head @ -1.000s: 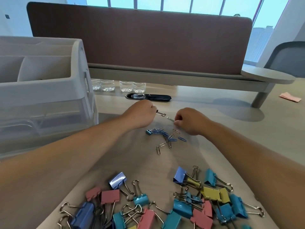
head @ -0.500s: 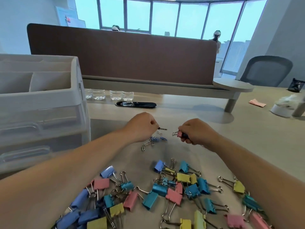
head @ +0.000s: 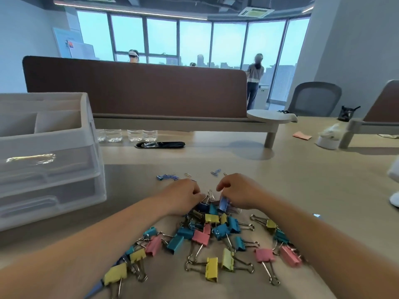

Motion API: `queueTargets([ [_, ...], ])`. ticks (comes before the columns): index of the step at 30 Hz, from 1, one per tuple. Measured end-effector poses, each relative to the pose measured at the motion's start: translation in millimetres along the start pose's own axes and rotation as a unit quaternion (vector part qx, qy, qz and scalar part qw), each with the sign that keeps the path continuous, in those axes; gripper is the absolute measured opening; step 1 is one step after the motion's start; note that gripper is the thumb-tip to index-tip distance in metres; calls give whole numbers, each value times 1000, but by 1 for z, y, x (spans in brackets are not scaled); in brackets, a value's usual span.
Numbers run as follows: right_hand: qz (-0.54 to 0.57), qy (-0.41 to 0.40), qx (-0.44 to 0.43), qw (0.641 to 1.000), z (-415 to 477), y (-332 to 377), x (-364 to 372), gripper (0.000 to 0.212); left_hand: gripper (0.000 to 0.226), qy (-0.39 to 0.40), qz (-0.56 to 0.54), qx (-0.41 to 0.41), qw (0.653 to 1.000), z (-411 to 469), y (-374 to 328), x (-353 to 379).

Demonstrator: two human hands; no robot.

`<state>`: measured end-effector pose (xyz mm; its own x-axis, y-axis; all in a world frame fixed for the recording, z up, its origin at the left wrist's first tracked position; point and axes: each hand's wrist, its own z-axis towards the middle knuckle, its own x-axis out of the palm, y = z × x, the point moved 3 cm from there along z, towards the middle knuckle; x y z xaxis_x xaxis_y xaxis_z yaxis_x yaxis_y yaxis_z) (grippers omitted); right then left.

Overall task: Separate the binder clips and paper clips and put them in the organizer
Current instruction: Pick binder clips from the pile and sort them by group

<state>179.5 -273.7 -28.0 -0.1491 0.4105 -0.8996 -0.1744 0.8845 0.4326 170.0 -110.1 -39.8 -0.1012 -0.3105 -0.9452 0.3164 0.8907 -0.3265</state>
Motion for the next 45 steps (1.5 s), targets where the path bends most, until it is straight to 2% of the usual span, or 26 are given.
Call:
queueTargets([
  [5,-41,-41,5,998,1,-8,1,28,22,-2,-16,0,1000,-1,8,-1],
  [7,-59,-60,-3,996,4,-9,3,31,24,-17,-16,-9,1000,2,16,-5],
  [12,-15,-86,-11,996,22,-5,5,29,19,-42,-1,-22,999,13,45,-13],
  [15,-15,-78,-27,996,35,3,10,27,16,-79,12,-50,996,22,67,-18],
  [17,-16,-74,-37,996,46,12,13,28,22,-92,21,-78,993,28,80,-23],
  [20,-17,-66,-50,996,64,28,21,30,28,-93,38,-126,987,36,100,-29],
  [24,-29,-41,-65,997,88,47,35,29,21,-84,46,-159,983,44,123,-30],
  [36,-67,-27,-152,986,126,72,64,40,24,-91,-9,-132,987,56,135,-23],
  [39,-93,-9,-162,982,128,75,69,40,19,-95,1,-128,987,55,133,-22],
  [45,-107,-27,-152,982,124,71,69,36,20,-103,0,-150,983,45,132,-24],
])
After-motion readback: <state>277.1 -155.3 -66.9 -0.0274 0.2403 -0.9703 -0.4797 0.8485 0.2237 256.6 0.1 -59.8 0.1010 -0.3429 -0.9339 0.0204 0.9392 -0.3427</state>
